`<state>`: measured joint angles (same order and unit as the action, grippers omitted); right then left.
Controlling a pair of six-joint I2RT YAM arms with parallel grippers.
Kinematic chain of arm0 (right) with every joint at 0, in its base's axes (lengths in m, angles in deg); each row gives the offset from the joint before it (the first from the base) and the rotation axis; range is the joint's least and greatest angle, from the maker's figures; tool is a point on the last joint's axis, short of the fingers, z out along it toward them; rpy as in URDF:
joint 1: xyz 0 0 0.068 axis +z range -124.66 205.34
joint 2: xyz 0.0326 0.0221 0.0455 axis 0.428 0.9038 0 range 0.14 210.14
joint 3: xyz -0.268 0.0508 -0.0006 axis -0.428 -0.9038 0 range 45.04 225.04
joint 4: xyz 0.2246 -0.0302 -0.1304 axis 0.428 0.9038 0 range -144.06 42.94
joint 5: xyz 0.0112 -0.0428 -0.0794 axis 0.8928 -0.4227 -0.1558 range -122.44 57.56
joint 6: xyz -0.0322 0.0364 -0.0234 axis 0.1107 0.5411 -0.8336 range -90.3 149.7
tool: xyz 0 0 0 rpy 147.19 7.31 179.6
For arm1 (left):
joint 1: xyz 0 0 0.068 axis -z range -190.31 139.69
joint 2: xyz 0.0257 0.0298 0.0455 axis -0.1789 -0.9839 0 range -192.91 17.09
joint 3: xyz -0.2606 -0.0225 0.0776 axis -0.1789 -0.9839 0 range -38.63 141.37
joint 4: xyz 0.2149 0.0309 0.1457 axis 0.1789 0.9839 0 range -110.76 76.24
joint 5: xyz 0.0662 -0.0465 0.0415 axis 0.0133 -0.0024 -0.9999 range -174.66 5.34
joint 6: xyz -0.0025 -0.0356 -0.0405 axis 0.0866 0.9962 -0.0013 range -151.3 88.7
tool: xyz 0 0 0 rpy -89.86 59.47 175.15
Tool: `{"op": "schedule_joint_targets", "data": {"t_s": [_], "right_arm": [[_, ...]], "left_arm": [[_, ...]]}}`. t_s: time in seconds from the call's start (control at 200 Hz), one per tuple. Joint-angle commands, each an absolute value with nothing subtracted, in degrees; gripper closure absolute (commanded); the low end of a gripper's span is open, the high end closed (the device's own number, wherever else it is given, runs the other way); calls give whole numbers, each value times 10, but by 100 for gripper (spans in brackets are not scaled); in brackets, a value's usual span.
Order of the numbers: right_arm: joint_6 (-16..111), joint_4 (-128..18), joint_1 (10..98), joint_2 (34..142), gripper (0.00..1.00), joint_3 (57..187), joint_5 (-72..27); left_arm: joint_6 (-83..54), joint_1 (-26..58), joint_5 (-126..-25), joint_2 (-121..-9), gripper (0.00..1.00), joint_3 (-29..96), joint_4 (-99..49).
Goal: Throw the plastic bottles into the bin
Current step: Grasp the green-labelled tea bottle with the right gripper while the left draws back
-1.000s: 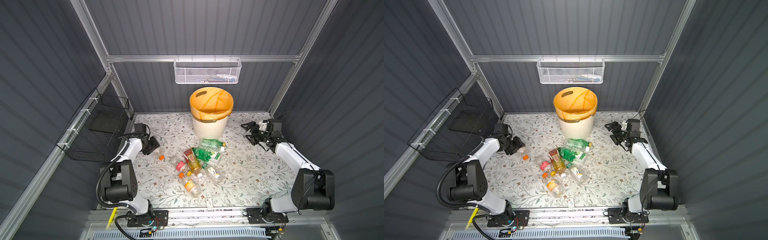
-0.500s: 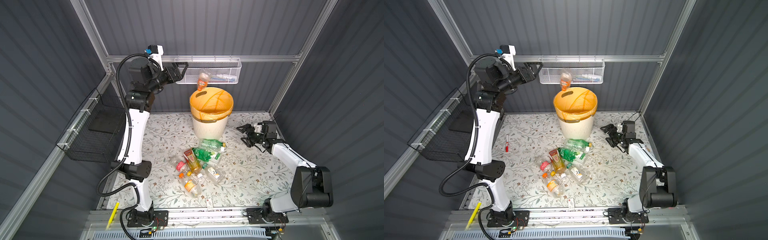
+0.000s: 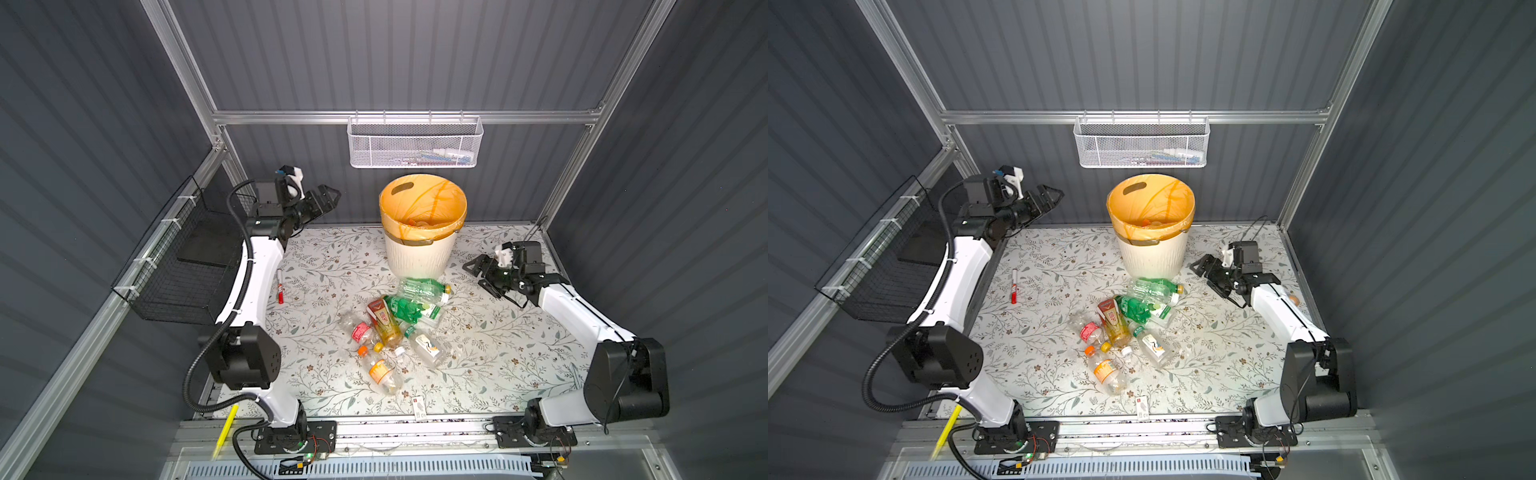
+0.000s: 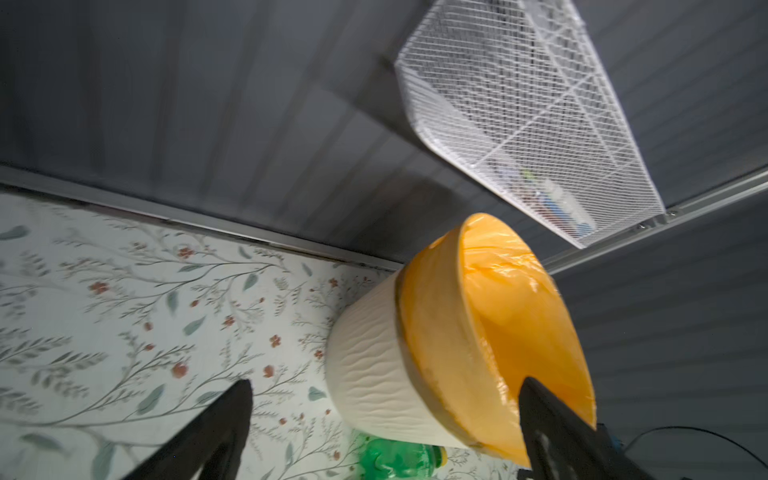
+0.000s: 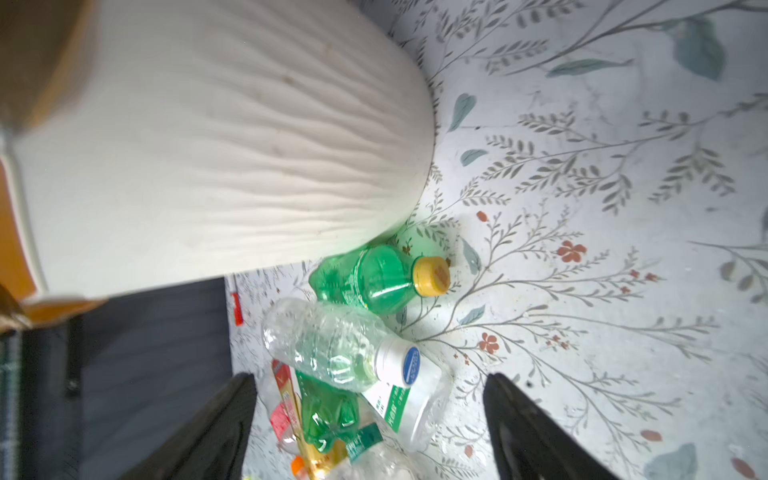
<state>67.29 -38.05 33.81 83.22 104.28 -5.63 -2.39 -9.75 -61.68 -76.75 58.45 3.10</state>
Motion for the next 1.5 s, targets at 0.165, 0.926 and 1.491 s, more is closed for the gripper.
{"op": "schedule_joint_targets", "data": {"t_s": [0.165,0.926,1.491], "right_arm": [[465,-253,460,826,15,1046,-108],[407,-191,717,905,10,1050,-257],[394,-203,773,970,22,1051,-340]], "left_arm": [[-83,-124,-643,-656,0,314,-10],[-77,-137,-599,-665,0,193,-73],[-70,-144,-587,-675,0,190,-82]]}}
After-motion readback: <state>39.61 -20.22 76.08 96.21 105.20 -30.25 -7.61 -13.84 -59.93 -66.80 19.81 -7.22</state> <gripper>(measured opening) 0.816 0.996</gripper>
